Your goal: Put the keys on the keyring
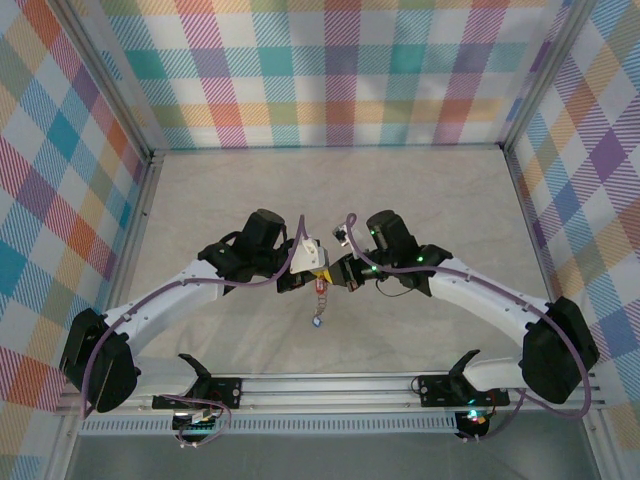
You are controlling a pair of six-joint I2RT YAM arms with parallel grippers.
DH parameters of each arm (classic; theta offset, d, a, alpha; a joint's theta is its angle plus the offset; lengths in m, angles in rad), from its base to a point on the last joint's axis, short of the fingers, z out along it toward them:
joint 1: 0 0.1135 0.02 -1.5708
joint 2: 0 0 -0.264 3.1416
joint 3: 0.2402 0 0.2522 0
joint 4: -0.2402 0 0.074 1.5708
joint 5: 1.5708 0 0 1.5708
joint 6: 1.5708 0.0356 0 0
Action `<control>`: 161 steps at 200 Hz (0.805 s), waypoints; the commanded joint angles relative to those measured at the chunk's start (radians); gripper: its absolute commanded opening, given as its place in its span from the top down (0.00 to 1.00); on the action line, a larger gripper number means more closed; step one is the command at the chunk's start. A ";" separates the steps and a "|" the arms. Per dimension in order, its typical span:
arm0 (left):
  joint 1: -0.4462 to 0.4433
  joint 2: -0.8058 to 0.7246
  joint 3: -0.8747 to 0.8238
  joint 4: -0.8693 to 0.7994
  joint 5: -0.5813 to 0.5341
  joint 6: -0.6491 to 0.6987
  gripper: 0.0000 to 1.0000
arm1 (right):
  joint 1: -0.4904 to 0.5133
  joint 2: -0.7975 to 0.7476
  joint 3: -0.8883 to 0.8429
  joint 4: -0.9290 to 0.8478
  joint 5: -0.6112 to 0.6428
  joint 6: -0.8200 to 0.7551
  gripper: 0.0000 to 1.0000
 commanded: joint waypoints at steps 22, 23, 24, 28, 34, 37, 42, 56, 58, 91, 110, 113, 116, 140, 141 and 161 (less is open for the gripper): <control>-0.004 -0.012 -0.007 0.033 0.050 -0.003 1.00 | -0.003 0.006 0.039 0.058 0.004 0.051 1.00; -0.005 -0.012 -0.007 0.033 0.050 -0.002 1.00 | -0.003 0.005 0.039 0.058 0.004 0.052 1.00; -0.005 -0.012 -0.008 0.033 0.050 -0.002 1.00 | -0.004 0.005 0.038 0.058 0.004 0.052 1.00; -0.004 -0.013 -0.008 0.033 0.050 -0.001 1.00 | -0.006 0.004 0.037 0.058 0.004 0.056 1.00; -0.004 -0.014 -0.009 0.033 0.051 -0.001 1.00 | -0.008 0.004 0.036 0.058 0.004 0.062 1.00; -0.004 -0.016 -0.010 0.033 0.051 -0.001 1.00 | -0.010 0.004 0.036 0.057 0.004 0.066 1.00; -0.004 -0.017 -0.011 0.034 0.051 0.000 1.00 | -0.013 0.004 0.033 0.058 0.003 0.072 1.00; -0.004 -0.024 -0.018 0.041 0.060 0.006 1.00 | -0.026 0.005 0.028 0.057 -0.012 0.088 1.00; -0.004 -0.026 -0.019 0.043 0.060 0.006 1.00 | -0.028 0.007 0.027 0.057 -0.014 0.090 1.00; -0.004 -0.044 -0.031 0.062 0.068 -0.002 1.00 | -0.055 0.003 -0.004 0.067 -0.064 0.102 1.00; -0.004 -0.053 -0.038 0.074 0.081 -0.012 1.00 | -0.063 0.001 -0.025 0.088 -0.100 0.106 1.00; -0.004 -0.054 -0.039 0.075 0.083 -0.014 1.00 | -0.064 0.001 -0.028 0.092 -0.106 0.107 1.00; -0.004 -0.055 -0.041 0.074 0.084 -0.016 1.00 | -0.065 0.001 -0.031 0.095 -0.110 0.107 1.00; -0.004 -0.067 -0.057 0.145 0.096 -0.035 1.00 | -0.075 0.010 -0.049 0.122 -0.145 0.118 1.00; -0.004 -0.068 -0.058 0.146 0.096 -0.035 1.00 | -0.075 0.010 -0.049 0.122 -0.146 0.119 1.00; -0.003 -0.074 -0.067 0.174 0.096 -0.051 1.00 | -0.085 0.017 -0.066 0.147 -0.172 0.130 1.00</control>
